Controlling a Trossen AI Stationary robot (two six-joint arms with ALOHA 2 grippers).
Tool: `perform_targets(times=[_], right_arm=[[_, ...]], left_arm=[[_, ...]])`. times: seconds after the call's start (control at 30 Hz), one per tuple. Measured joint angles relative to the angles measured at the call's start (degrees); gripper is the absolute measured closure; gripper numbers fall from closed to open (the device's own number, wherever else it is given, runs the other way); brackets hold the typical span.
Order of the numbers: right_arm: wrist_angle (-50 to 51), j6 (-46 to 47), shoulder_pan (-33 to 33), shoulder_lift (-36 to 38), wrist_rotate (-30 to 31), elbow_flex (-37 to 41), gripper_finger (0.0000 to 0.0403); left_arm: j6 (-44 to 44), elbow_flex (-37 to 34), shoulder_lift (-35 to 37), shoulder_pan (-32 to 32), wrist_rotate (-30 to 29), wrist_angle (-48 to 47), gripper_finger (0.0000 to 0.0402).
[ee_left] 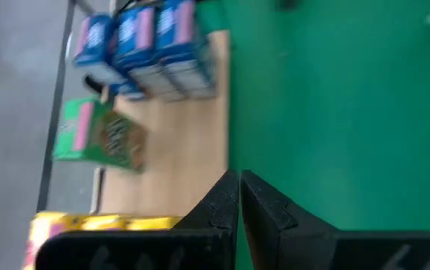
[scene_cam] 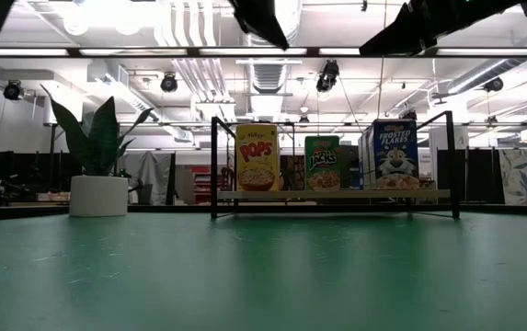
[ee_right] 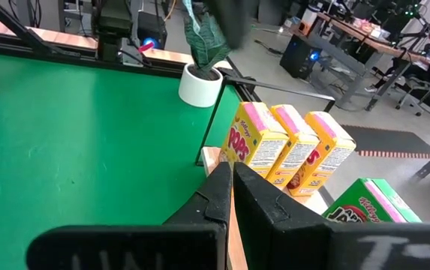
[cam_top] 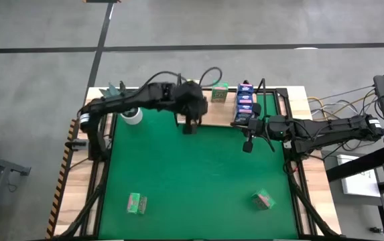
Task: Stack cereal on shelf
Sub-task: Put the right green cereal box on the shelf
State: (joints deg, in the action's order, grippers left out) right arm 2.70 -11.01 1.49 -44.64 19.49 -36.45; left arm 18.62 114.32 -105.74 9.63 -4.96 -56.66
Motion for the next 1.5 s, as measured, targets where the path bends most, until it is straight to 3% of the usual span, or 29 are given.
perform_targets(times=[0.2, 0.43, 0.7, 0.97, 1.17, 1.5], right_arm=[[0.0, 2.0, 0.0, 0.0, 0.0, 0.0, 0.0394], [-0.4, 9.9, 0.1, -0.2, -0.8, 0.0, 0.0394], [-7.6, 19.0, 4.3, -2.5, -15.3, 0.0, 0.0394], [-8.6, 28.7, 12.3, -8.8, -16.7, -3.1, 0.0394], [4.2, 34.1, 17.5, -17.5, -16.5, -13.3, 0.0394], [44.4, 57.1, 24.0, -30.7, -16.4, -33.2, 0.0394]], left_arm=[[-4.0, -8.1, 6.4, -6.6, -0.1, 5.1, 0.0402], [-7.1, -24.7, 16.9, -14.3, -3.5, 18.0, 0.0402], [-9.8, -44.8, 29.1, -20.4, -3.7, 36.1, 0.0402], [-13.3, -58.3, 38.9, -22.1, -4.2, 46.7, 0.0402], [-13.7, -61.7, 42.8, -22.0, -4.2, 48.7, 0.0402], [-12.5, -61.7, 42.7, -22.1, -4.1, 49.0, 0.0402]])
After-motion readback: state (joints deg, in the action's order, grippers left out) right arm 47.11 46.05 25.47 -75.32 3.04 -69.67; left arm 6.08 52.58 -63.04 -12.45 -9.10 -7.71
